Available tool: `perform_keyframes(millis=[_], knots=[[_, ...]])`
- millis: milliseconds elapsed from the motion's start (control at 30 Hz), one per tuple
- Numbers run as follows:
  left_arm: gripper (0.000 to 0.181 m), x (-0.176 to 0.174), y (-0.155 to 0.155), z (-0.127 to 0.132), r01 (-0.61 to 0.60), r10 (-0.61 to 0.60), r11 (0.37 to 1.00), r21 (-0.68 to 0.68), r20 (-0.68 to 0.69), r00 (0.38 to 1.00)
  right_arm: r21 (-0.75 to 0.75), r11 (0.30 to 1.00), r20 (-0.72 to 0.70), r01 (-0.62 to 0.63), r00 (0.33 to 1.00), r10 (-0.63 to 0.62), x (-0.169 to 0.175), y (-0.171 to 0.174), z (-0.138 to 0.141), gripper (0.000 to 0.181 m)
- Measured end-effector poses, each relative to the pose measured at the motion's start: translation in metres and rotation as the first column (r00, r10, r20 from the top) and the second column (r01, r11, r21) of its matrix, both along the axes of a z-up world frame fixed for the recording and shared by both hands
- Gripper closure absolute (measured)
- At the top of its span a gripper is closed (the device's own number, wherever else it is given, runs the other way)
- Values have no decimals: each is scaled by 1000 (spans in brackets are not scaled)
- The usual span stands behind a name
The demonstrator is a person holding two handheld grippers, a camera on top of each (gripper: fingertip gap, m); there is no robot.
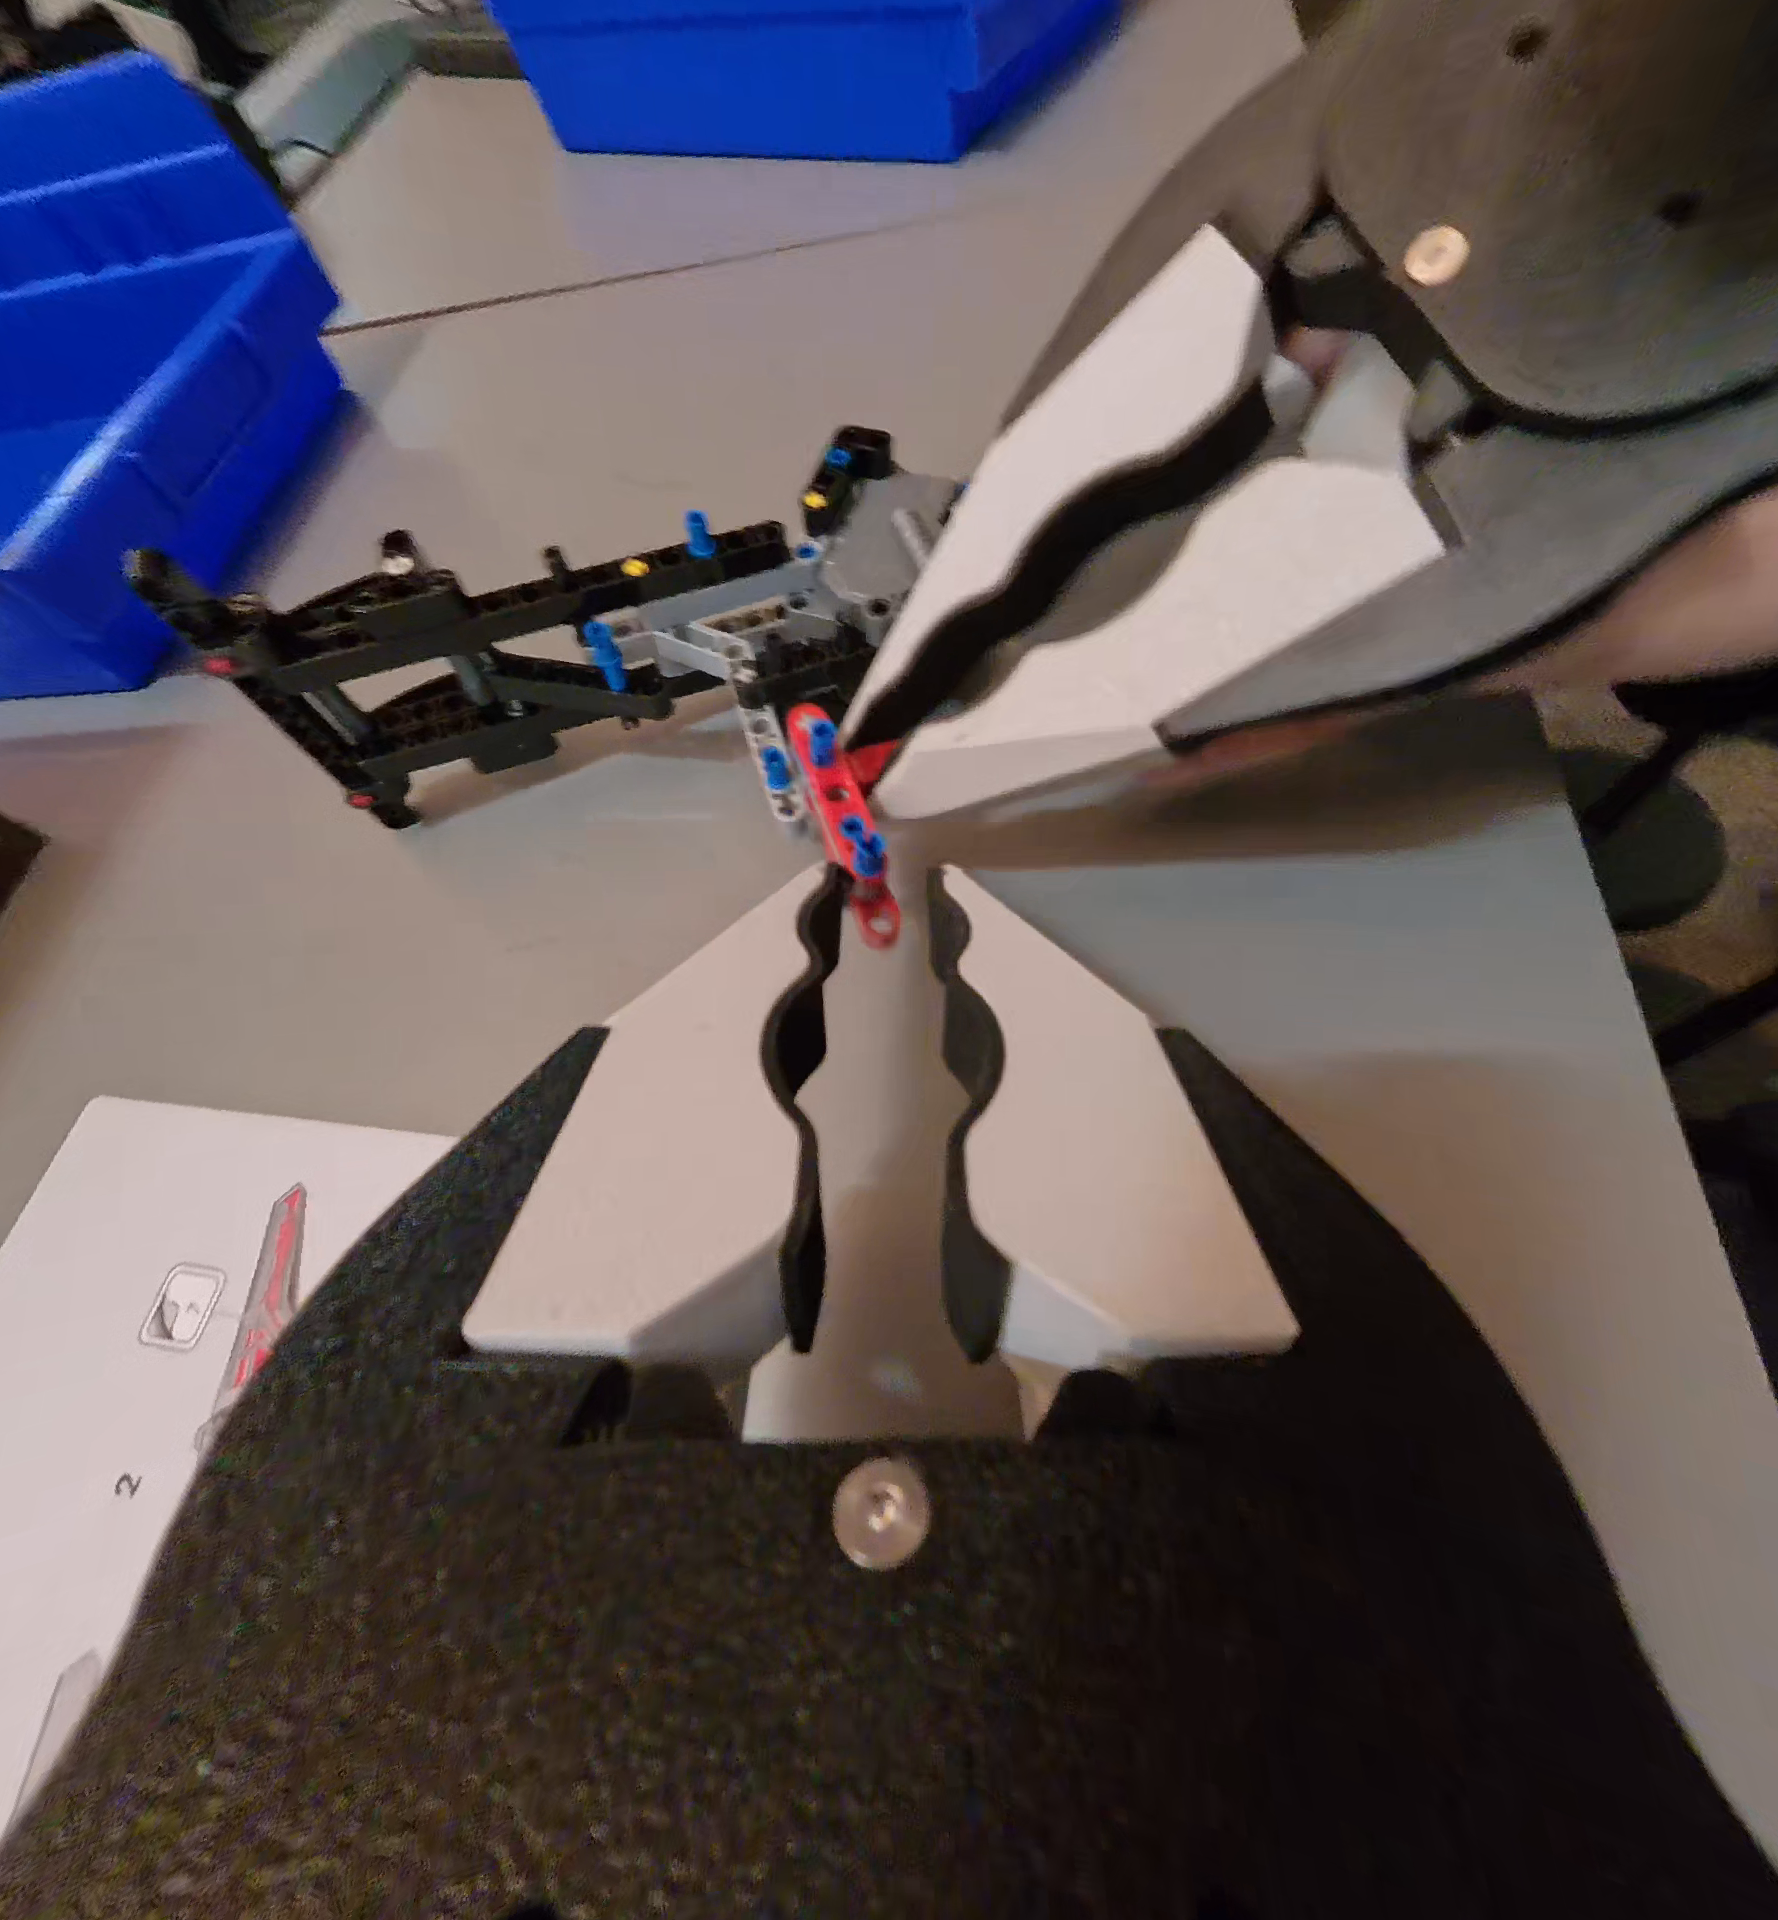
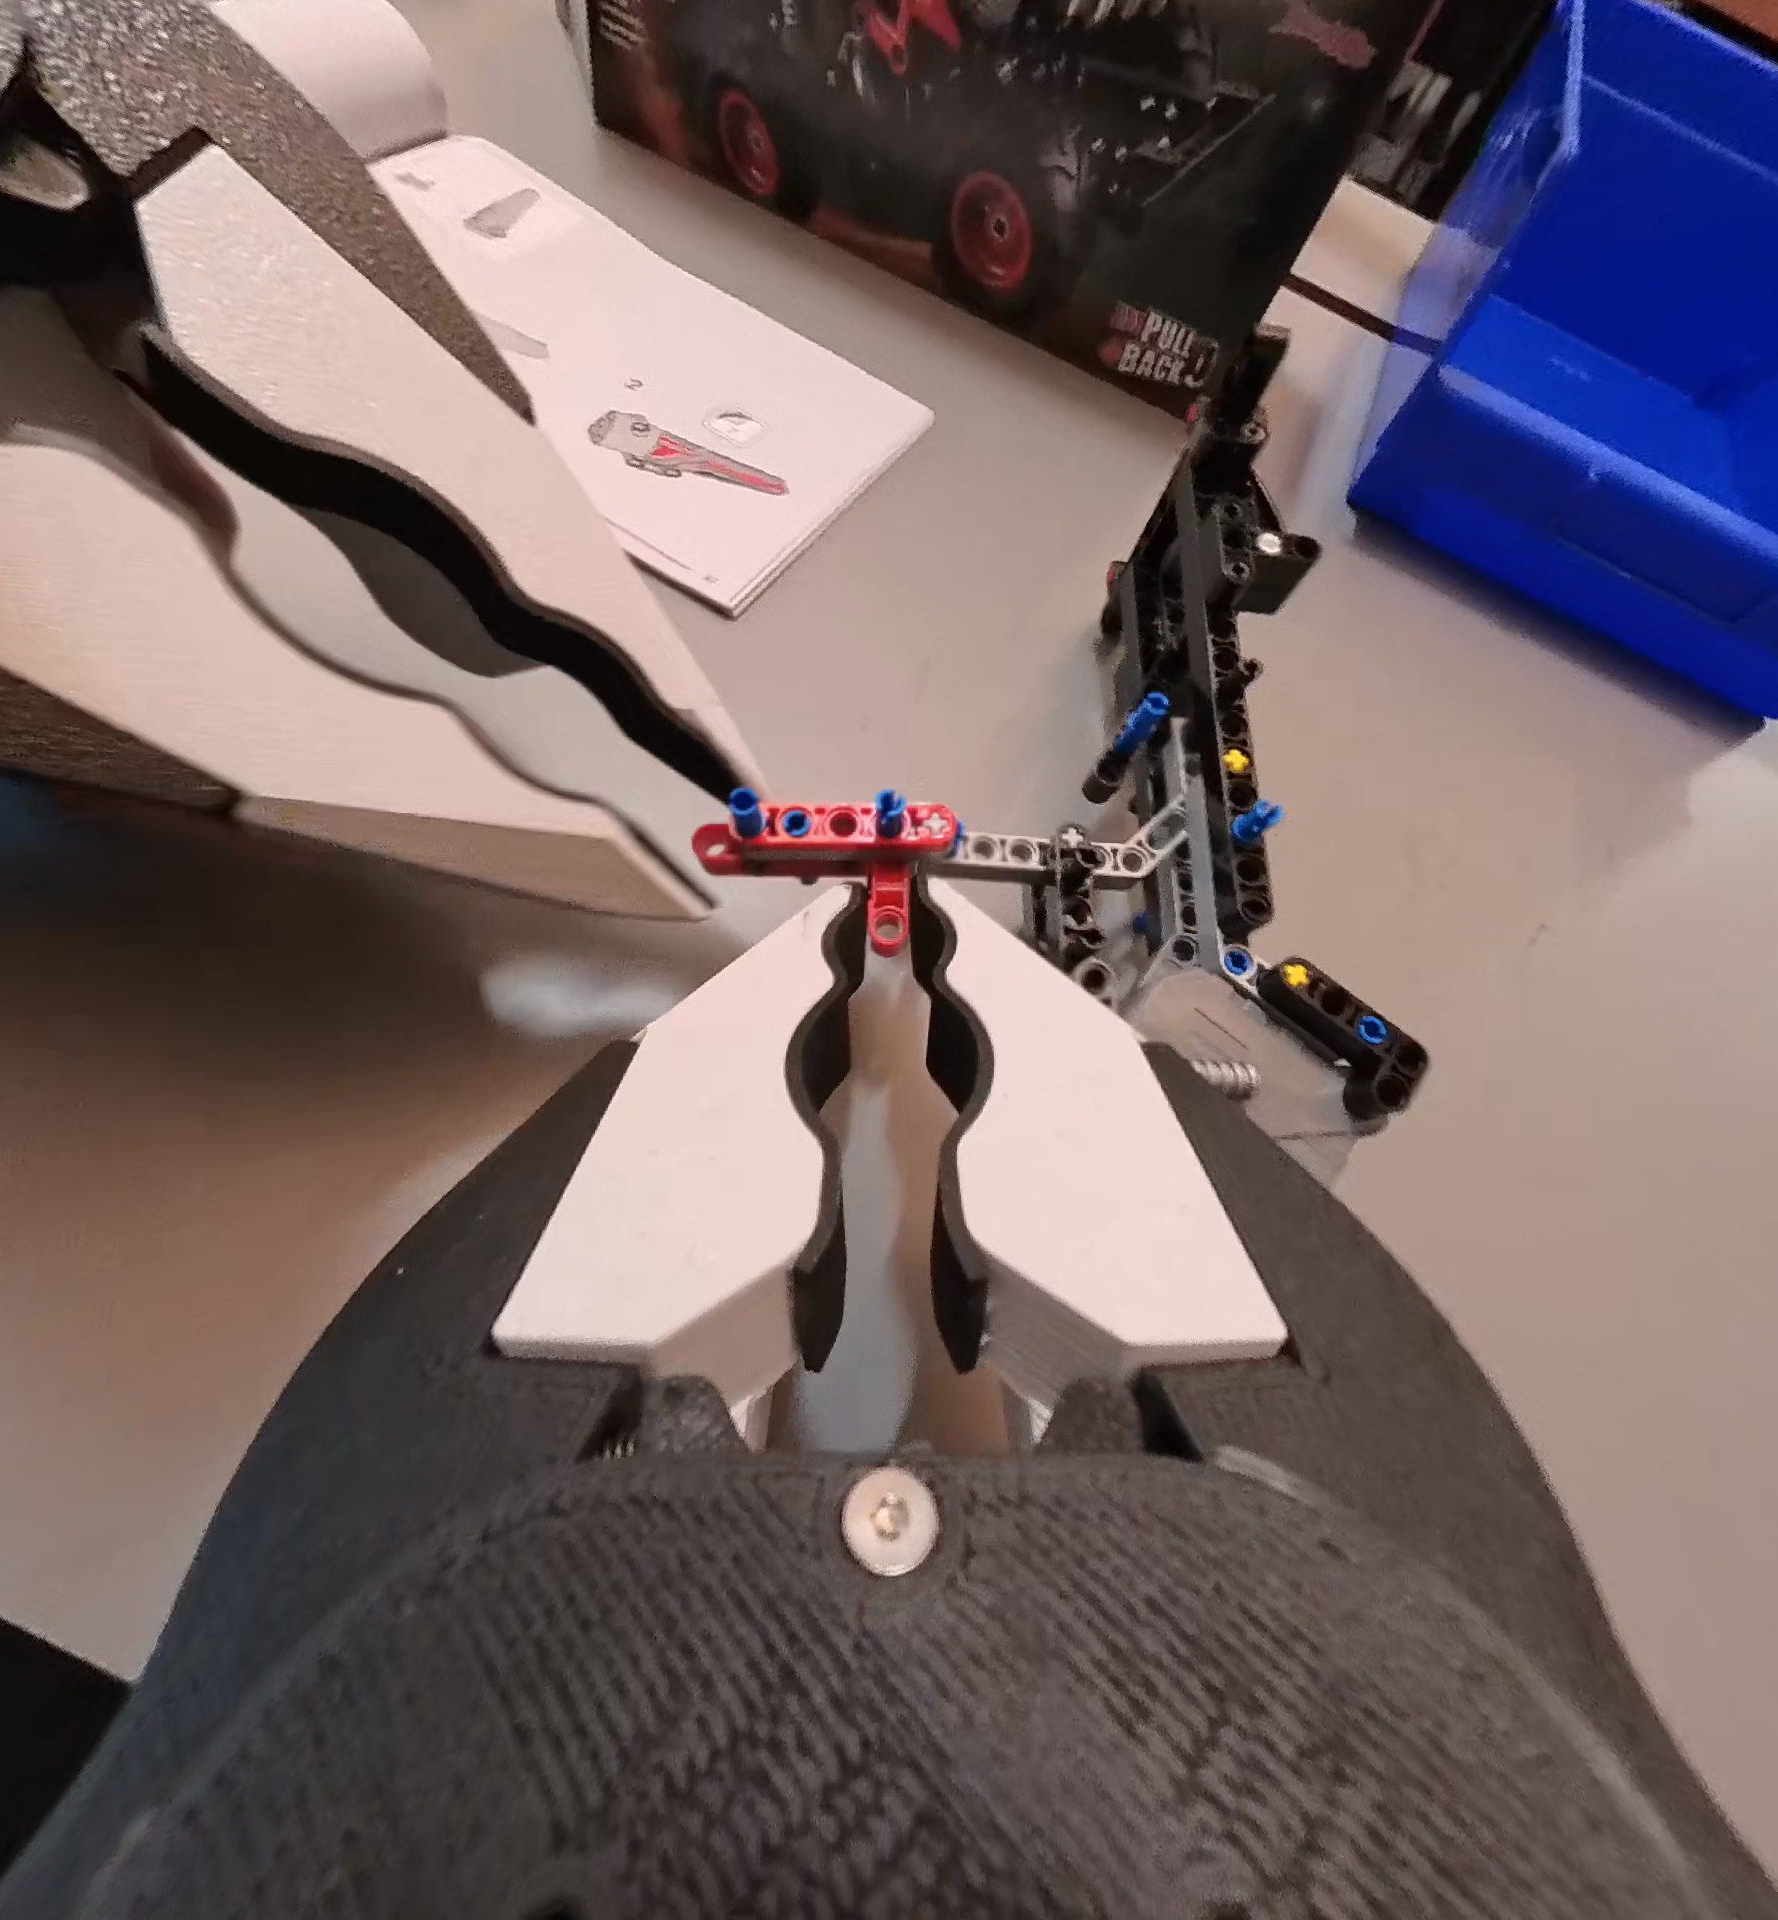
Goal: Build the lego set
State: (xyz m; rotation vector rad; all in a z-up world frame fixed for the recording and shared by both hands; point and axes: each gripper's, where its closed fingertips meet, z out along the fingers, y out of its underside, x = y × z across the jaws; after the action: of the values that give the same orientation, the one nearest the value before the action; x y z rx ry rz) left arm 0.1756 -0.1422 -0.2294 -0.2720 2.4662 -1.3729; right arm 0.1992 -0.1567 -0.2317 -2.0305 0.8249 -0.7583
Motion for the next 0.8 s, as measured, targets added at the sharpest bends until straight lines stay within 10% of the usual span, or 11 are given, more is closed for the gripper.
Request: perform_keyframes(millis=[200, 800], knots=[[156, 16, 20, 35, 108, -137, 974, -197, -136, 981, 97, 995, -46, 1, 999, 4, -2, -5, 4, 175], [163, 33, -16, -17, 157, -211, 968, 196, 298, 931, 223, 971, -91, -91, 989, 114, -6, -13, 14, 175]])
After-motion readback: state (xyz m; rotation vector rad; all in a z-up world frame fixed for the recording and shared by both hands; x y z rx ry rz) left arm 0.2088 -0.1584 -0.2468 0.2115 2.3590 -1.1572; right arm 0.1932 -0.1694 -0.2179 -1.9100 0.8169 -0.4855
